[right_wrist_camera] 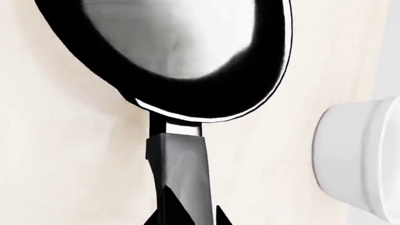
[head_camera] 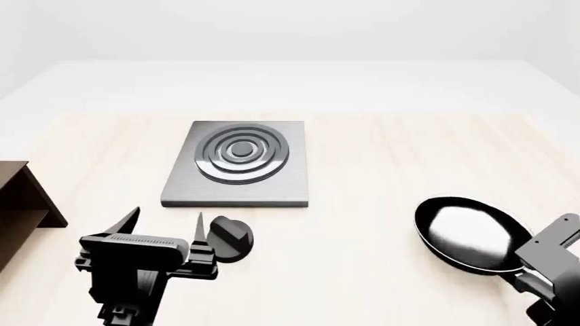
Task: Turn on the stove and put the frying pan on it.
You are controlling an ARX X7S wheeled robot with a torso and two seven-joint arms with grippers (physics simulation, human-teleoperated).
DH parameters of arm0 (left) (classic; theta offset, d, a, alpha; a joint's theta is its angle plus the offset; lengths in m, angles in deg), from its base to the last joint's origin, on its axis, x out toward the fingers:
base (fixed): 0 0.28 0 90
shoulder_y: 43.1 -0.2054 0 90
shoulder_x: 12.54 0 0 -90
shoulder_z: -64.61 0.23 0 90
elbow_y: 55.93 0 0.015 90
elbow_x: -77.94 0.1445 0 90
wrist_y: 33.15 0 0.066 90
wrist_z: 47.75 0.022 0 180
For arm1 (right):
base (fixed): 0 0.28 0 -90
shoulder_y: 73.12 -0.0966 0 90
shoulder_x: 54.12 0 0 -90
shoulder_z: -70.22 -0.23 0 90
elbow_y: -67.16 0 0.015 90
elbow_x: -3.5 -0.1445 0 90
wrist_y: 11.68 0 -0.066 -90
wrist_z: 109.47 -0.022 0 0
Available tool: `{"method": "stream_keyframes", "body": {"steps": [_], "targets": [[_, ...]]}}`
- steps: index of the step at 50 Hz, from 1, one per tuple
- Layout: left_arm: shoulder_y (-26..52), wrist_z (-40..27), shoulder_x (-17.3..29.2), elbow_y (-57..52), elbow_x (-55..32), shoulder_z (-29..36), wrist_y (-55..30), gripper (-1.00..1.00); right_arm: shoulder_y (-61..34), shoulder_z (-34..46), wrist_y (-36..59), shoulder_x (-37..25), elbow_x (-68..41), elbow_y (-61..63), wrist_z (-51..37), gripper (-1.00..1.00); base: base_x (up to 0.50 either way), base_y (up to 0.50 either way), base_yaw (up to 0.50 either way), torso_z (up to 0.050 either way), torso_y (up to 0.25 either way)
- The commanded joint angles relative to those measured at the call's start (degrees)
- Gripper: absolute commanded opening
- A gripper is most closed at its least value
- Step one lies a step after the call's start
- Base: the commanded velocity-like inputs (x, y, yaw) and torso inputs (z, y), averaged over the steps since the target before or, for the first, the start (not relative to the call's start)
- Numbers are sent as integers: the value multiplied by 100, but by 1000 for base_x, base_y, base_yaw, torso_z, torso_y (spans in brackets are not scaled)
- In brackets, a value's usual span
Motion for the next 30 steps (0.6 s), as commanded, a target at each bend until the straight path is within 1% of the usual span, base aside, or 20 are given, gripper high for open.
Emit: {"method": "stream_keyframes", "body": {"steps": [1,5,13,19,23,30], "targets": [[-16,-16,23,-34,-25,16,15,100,-687,401,394,-434,420,644,691,-100,0,0,0,0,0],[-16,-29,36,-52,-38,6,6,100,-1040,547,535,-522,501,813,968,-100,0,0,1,0,2],[-19,-45,54,-77,-64,1,0,100,-1517,772,599,-610,602,936,1249,-100,0,0,0,0,1],[-18,-58,66,-87,-80,-2,-4,100,-2090,885,521,-605,637,967,1393,-100,0,0,0,0,0],[-20,-71,73,-104,-93,-7,-12,100,-2531,1112,504,-581,741,938,1528,-100,0,0,0,0,3],[-32,-78,82,-71,-105,-7,21,100,-2951,1264,430,-461,804,870,1550,-100,0,0,0,0,1]]}}
